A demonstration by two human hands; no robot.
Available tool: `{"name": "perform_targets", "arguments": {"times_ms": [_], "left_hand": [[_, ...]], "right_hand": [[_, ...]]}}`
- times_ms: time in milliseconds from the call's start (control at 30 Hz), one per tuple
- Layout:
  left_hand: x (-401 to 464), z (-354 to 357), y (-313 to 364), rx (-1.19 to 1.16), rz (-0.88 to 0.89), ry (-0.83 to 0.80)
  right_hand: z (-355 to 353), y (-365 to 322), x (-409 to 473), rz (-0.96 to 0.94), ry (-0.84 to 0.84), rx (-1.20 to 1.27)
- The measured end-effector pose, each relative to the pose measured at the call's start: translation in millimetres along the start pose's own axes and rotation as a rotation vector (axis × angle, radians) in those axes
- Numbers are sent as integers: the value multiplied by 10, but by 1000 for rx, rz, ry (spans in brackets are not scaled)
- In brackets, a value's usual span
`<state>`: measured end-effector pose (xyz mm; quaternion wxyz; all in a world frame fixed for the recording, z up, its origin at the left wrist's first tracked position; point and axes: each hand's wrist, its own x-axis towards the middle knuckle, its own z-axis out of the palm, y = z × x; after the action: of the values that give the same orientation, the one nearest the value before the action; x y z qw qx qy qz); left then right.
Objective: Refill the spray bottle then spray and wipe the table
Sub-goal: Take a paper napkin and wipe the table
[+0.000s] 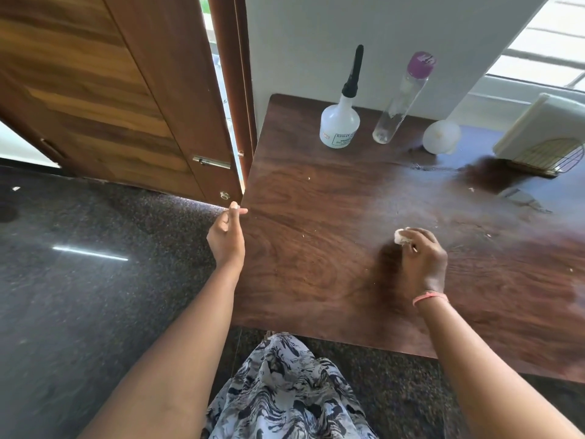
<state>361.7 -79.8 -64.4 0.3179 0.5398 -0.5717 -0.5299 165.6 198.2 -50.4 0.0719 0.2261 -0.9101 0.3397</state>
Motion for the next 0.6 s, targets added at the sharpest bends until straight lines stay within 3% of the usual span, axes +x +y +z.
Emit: {"name": "perform_targets", "arguments": {"times_ms": [100,200,333,500,600], "left_hand": [[58,12,-69,-44,-14,-8],[83,21,-94,-109,-48,-21],[77,27,-73,-205,-64,-22],[130,36,-88,-259,-112,-17],[149,-2,-19,-350,-193,-50]], "right_hand": [[81,-133,126,169,94,19],[327,-432,101,316,16,-63],[742,-1061,-247,96,-221,-23],[1118,-1788,-808,-501,-618,-69],[1112,-1787,-644,-509,-698,60]]}}
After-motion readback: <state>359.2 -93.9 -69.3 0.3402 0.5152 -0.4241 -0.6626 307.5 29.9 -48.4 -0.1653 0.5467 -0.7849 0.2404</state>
